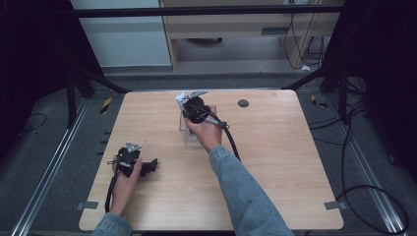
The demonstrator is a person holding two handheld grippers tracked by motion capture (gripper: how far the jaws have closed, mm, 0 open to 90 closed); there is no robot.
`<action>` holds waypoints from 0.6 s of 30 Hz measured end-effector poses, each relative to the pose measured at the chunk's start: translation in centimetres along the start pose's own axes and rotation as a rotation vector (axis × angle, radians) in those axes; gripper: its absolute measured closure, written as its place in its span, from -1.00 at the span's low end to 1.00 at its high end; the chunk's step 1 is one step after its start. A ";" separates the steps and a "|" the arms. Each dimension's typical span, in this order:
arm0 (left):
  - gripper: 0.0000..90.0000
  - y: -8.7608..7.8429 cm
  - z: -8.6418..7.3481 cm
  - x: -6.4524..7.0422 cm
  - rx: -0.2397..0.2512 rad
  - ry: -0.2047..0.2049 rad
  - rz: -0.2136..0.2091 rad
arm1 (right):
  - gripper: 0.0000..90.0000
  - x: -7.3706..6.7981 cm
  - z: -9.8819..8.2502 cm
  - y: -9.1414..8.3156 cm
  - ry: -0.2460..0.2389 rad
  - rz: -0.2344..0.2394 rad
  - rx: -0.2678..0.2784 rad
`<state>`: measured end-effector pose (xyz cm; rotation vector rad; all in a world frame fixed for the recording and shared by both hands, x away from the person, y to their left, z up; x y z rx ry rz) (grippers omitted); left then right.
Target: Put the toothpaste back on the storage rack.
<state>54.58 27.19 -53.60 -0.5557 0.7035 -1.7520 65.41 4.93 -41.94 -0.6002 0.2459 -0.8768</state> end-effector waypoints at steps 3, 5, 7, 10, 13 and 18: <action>-1.00 0.0 0.0 0.0 0.000 0.000 0.000 | 0.75 0.0 0.0 0.0 0.003 0.002 0.001; -1.00 0.0 0.0 0.0 0.000 0.000 0.000 | 0.74 0.0 0.0 0.0 0.003 0.002 0.001; -1.00 0.0 0.0 0.0 0.000 0.000 0.000 | 0.72 0.0 0.0 0.0 0.005 0.004 0.002; -1.00 0.0 0.0 0.0 0.000 0.000 0.000 | 0.69 0.0 0.0 -0.1 0.005 0.004 0.002; -1.00 0.0 0.0 0.0 0.000 0.000 0.000 | 0.68 0.0 0.0 -0.1 0.006 0.005 0.000; -1.00 0.0 0.0 0.0 0.000 0.000 0.000 | 0.65 0.1 0.0 -0.2 0.008 0.004 -0.001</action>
Point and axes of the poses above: each handheld gripper's, and its own axes: y roughly forward along the jaws, z roughly out of its top, x roughly to its right, the point moved 4 cm from there along y, roughly forward along the jaws, and after that the axes turned 3 degrees about -y, right-handed, at the moved point
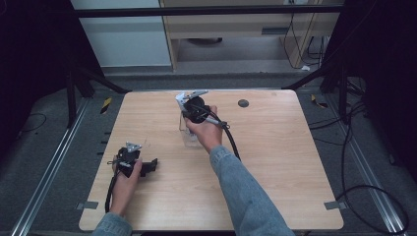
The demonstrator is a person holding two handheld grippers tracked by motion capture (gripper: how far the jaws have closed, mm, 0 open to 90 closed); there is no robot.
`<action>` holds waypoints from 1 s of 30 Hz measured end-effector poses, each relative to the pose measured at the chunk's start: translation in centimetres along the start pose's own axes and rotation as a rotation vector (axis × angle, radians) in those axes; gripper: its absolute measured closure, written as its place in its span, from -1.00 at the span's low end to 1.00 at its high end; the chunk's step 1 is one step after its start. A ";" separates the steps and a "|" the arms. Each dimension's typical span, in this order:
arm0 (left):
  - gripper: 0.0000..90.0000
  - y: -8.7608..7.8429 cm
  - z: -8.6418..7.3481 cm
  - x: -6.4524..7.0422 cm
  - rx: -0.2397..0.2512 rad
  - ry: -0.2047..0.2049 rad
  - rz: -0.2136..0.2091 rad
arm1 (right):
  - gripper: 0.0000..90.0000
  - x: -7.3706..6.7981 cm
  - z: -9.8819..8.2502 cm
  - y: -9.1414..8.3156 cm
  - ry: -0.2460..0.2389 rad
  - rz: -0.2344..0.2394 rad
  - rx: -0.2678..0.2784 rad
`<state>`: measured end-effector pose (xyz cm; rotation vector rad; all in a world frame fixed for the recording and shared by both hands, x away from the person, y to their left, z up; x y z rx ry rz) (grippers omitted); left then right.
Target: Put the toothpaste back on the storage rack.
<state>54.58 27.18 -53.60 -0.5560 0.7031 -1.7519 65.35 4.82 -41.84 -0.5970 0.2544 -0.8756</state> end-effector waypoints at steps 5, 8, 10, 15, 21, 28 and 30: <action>-1.00 0.0 0.0 0.0 0.000 0.001 0.000 | 0.60 0.0 0.0 -0.2 0.001 0.000 0.003; -1.00 0.0 0.0 0.0 0.000 0.001 0.000 | 0.57 0.1 0.0 -0.3 0.001 0.000 0.006; -1.00 0.0 0.0 0.0 0.000 0.001 0.000 | 0.55 0.0 0.0 -0.3 0.002 0.001 0.007; -1.00 0.0 0.0 0.0 0.000 0.001 0.000 | 0.49 -0.1 0.0 -0.6 -0.003 0.004 0.010; -1.00 0.0 0.0 0.0 0.000 0.001 0.000 | 0.45 -0.2 0.0 -0.8 -0.005 0.005 0.011; -1.00 0.0 0.0 0.0 0.000 0.001 0.000 | 0.35 -0.1 0.0 -1.2 0.000 0.000 0.019; -1.00 0.0 0.0 0.0 0.000 0.001 0.000 | 0.32 -0.1 0.1 -1.3 0.000 -0.003 0.023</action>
Point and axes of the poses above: each handheld gripper's, and its own axes: y roughly forward along the jaws, z roughly out of its top, x roughly to its right, the point moved 4 cm from there along y, roughly forward along the jaws, and after that the axes turned 3 degrees about -y, right-handed, at the moved point
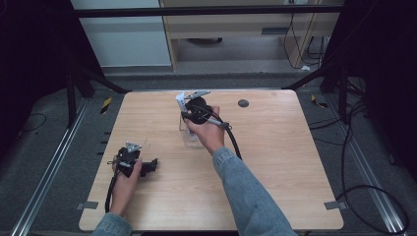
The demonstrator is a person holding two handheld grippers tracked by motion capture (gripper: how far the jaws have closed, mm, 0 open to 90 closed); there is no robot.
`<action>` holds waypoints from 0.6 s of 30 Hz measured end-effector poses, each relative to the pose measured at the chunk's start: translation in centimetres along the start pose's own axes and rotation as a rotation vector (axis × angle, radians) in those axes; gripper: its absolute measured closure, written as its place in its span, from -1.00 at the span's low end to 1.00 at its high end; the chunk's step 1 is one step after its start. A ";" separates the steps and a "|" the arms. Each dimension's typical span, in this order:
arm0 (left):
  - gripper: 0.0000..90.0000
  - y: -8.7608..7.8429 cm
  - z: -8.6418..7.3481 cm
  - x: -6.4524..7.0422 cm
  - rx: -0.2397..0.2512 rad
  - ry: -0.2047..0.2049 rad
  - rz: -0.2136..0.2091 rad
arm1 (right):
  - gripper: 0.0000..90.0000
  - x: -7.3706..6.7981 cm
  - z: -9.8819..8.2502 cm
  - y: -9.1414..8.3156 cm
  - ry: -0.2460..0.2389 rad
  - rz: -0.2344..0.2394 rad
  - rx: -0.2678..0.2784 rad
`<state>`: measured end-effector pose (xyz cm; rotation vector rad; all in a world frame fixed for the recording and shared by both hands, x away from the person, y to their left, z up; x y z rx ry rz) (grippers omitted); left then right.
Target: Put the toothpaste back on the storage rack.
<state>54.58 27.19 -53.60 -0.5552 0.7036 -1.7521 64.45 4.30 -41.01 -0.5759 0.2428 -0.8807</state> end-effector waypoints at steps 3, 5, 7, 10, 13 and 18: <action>-1.00 0.0 0.0 0.0 0.000 0.000 0.000 | 0.27 0.0 0.1 -0.2 0.001 -0.001 0.005; -1.00 0.0 0.0 0.0 0.000 0.000 0.000 | 0.21 0.0 0.1 -0.3 0.003 -0.003 0.009; -1.00 0.0 0.0 0.0 0.000 0.000 0.000 | 0.17 0.1 0.1 -0.3 0.004 -0.004 0.010; -1.00 0.0 0.0 0.0 0.000 0.000 0.000 | 0.09 0.1 0.2 -0.3 0.004 -0.004 0.009; -1.00 0.0 0.0 0.0 0.000 0.000 0.000 | 0.01 0.2 0.1 -0.3 0.008 -0.006 0.008; -1.00 0.0 0.0 0.0 0.000 0.000 0.000 | -0.14 0.3 0.1 -0.3 0.013 -0.011 0.009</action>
Point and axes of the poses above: each handheld gripper's, and its own axes: y roughly forward along the jaws, z roughly out of its top, x roughly to its right, the point moved 4 cm from there along y, roughly forward along the jaws, and after that the axes turned 3 degrees about -y, right-handed, at the moved point
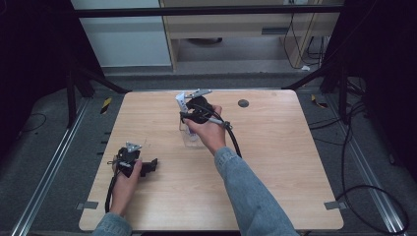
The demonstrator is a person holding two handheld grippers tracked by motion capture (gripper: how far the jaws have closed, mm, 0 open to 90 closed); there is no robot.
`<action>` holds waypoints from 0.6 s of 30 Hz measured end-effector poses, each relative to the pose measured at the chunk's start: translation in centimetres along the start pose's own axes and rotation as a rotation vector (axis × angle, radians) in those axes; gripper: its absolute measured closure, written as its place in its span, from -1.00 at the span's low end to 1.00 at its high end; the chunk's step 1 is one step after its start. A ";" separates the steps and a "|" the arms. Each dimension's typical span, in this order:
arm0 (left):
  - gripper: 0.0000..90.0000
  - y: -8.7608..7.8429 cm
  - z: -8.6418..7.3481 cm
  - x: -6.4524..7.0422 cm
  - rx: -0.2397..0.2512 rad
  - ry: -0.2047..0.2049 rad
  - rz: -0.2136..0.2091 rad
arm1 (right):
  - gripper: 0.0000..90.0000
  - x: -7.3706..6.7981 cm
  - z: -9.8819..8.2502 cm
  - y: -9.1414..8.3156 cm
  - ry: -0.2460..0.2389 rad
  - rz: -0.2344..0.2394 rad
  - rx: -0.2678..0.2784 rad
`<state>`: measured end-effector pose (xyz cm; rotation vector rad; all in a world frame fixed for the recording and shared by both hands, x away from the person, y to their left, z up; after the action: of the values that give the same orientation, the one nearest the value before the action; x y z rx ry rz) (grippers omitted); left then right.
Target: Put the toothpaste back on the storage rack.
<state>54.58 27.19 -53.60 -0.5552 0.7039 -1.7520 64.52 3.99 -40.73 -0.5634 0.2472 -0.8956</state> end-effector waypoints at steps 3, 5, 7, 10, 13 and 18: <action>-1.00 0.0 0.0 0.0 0.000 0.000 0.000 | -0.22 0.1 0.0 -0.1 0.001 0.001 0.007; -1.00 0.0 0.0 0.0 0.000 0.000 0.000 | -0.28 0.1 0.1 -0.2 0.007 0.006 0.010; -1.00 0.0 0.0 0.0 0.000 0.000 0.000 | -0.36 0.2 0.1 -0.3 0.009 0.013 0.010; -1.00 0.0 0.0 0.0 0.000 0.000 0.000 | -0.44 0.2 0.1 -0.6 0.010 0.030 0.019; -1.00 0.0 0.0 0.0 0.001 -0.001 0.000 | -0.51 0.2 0.1 -1.1 0.020 0.059 0.026; -1.00 0.0 0.0 0.0 -0.002 0.001 0.000 | -0.61 0.4 -0.1 -2.2 0.027 0.081 0.046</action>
<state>54.57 27.20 -53.60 -0.5551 0.7062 -1.7520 63.28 2.54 -39.58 -0.4957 0.2718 -0.8284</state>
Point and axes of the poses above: each handheld gripper's, and its own axes: y roughly forward along the jaws, z roughly out of its top, x roughly to its right, the point moved 4 cm from there along y, roughly forward along the jaws, and after that the axes turned 3 degrees about -y, right-handed, at the moved point
